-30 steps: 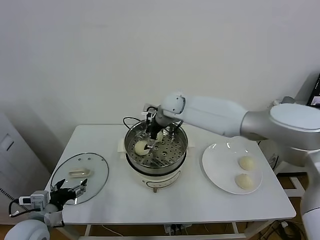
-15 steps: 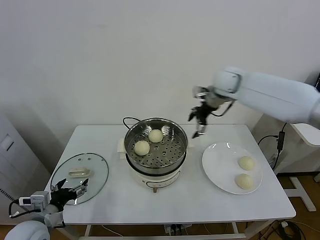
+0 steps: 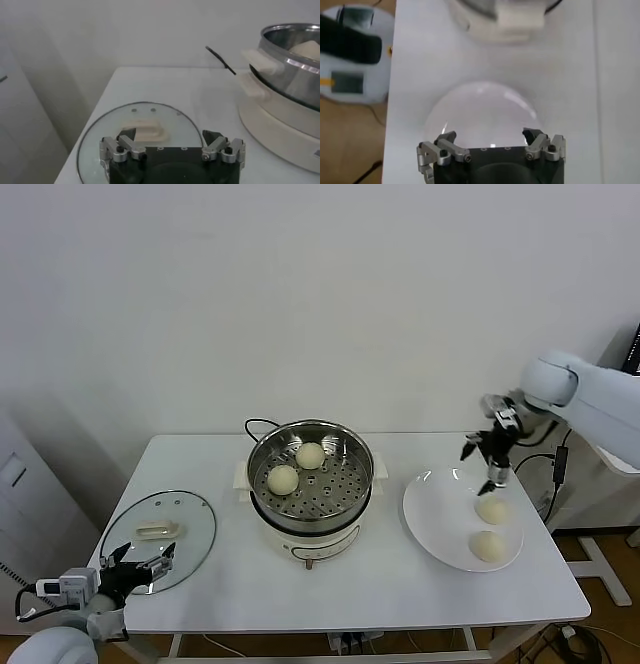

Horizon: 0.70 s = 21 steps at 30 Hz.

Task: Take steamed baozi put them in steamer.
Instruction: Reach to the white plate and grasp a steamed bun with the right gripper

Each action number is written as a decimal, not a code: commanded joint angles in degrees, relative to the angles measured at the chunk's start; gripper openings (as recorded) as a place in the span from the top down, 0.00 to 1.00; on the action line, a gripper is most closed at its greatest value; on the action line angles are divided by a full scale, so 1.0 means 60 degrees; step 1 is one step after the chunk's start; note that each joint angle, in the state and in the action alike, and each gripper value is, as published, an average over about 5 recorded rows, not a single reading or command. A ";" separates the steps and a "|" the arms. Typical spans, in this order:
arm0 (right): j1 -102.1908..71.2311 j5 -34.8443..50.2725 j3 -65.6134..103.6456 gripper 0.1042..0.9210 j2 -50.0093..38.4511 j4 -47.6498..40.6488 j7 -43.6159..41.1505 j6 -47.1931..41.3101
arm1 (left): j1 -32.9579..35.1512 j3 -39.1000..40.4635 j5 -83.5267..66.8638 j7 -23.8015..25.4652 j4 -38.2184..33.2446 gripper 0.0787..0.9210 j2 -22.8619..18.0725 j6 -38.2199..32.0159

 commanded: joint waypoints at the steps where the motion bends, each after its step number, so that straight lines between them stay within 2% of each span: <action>1: -0.1779 -0.1553 0.1565 0.12 -0.0449 -0.0512 -0.0368 0.0962 | 0.0000 0.0008 0.0007 -0.0004 -0.0013 0.12 -0.0002 0.0019; 8: -0.2929 -0.2237 0.2511 0.12 0.0030 -0.1044 -0.0144 0.1299 | -0.0006 0.0001 0.0013 -0.0018 -0.0029 0.12 -0.0010 0.0050; 21: -0.3877 -0.2660 0.3285 0.12 0.0108 -0.1141 0.0050 0.1271 | -0.0036 0.0029 0.0022 -0.0020 0.0018 0.12 0.0011 0.0077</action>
